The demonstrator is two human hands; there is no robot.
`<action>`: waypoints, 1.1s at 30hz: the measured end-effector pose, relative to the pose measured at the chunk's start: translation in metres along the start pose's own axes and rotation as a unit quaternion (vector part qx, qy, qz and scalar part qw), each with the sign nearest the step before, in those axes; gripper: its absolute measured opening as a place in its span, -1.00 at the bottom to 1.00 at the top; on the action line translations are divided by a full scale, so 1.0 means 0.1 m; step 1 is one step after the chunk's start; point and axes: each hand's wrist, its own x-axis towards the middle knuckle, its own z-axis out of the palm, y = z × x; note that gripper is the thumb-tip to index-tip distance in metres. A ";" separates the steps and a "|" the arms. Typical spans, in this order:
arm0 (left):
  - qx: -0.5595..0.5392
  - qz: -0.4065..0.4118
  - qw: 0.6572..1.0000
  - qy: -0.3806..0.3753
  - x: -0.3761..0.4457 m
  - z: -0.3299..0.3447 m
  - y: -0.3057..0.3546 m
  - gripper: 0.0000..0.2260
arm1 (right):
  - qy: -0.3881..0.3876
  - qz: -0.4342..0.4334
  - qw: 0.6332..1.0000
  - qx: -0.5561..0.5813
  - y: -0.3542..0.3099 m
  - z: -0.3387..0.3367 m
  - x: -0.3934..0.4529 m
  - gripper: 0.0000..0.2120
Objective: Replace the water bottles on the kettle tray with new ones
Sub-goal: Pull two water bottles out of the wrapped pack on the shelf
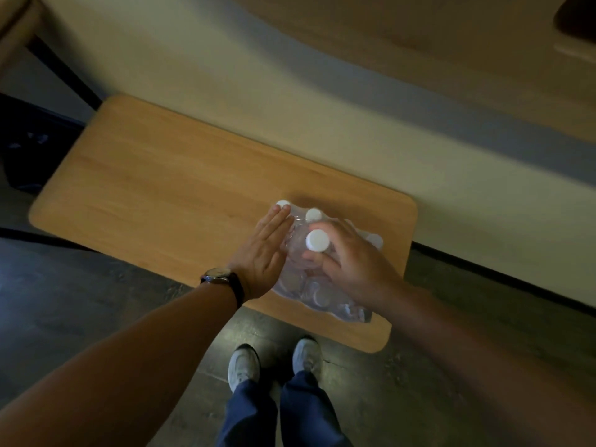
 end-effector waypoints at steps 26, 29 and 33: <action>-0.443 -0.328 0.788 0.276 -0.11 -0.67 0.69 -0.56 | -0.031 0.125 0.957 -0.261 0.56 0.36 -0.08 -0.96; -0.446 -0.327 0.779 0.296 -0.25 -0.83 0.70 -0.69 | -0.042 0.091 0.959 -0.265 0.57 0.36 -0.04 -0.76; -0.447 -0.327 0.763 0.332 -0.49 -1.15 0.74 -0.67 | -0.038 0.029 0.980 -0.192 0.38 0.32 -0.08 -0.73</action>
